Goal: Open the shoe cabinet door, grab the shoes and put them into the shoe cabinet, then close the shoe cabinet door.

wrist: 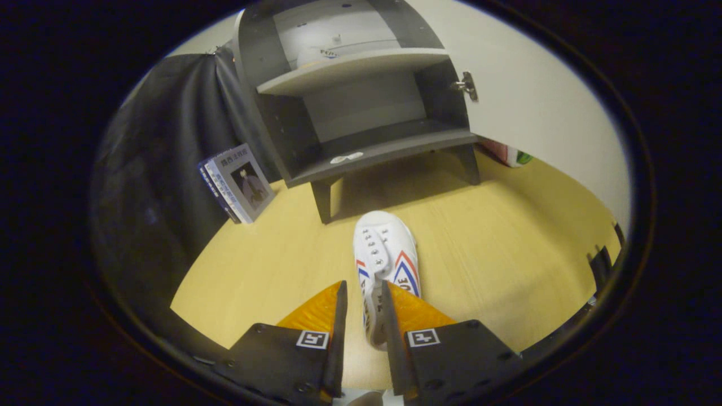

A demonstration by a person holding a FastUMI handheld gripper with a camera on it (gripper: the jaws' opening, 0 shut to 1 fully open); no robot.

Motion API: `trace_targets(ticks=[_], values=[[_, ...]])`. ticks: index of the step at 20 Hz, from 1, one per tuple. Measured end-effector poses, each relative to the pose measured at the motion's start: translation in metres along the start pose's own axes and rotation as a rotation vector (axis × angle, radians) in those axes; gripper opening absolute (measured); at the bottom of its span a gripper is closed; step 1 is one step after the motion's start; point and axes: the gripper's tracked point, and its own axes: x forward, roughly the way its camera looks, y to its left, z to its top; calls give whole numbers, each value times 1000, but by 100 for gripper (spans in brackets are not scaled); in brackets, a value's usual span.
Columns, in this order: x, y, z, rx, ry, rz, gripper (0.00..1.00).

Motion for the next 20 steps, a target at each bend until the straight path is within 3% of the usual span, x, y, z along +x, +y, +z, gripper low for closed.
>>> trace_targets(ticks=[12,17,20], values=[[60,5,-5,-15,33,25,34],[64,4,-14,-53,93,20,4],[56,4,-10,-75,125,4,3]])
